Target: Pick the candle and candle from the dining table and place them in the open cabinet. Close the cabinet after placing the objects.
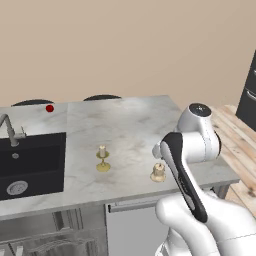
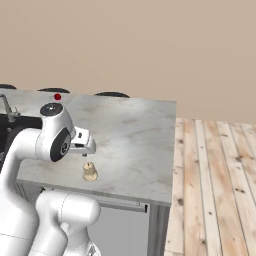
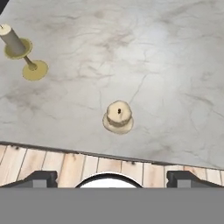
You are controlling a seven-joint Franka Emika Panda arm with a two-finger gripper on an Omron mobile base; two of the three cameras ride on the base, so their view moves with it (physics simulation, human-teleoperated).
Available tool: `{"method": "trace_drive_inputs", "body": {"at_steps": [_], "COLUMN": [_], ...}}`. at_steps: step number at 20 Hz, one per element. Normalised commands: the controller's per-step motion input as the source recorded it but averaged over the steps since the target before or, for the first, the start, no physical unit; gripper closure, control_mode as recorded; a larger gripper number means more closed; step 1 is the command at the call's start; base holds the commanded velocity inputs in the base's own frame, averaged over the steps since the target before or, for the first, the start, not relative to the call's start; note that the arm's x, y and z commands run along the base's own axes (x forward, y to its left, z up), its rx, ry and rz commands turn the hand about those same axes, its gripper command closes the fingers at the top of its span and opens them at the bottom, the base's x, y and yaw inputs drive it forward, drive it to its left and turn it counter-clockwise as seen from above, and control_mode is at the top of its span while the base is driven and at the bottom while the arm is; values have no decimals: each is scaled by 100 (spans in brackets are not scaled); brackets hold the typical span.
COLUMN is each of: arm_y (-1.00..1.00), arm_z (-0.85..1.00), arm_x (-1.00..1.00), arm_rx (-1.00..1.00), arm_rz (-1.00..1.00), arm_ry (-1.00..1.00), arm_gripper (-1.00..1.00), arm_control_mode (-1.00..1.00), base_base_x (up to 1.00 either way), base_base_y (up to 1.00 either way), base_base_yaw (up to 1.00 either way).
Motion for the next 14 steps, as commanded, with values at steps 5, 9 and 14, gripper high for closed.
{"method": "trace_drive_inputs", "body": {"at_steps": [5, 9, 14], "arm_y": [0, 1, 8], "arm_z": [-42, -37, -14], "arm_x": [0, 0, 0], "arm_rx": [0, 0, -2], "arm_rz": [0, -2, -13], "arm_ry": [-5, -11, -11], "arm_gripper": [-100, -100, -100], "arm_control_mode": [-100, -100, -100], "base_base_x": [0, 0, 0], "base_base_y": [0, 0, 0], "base_base_yaw": [0, 0, 0]}}
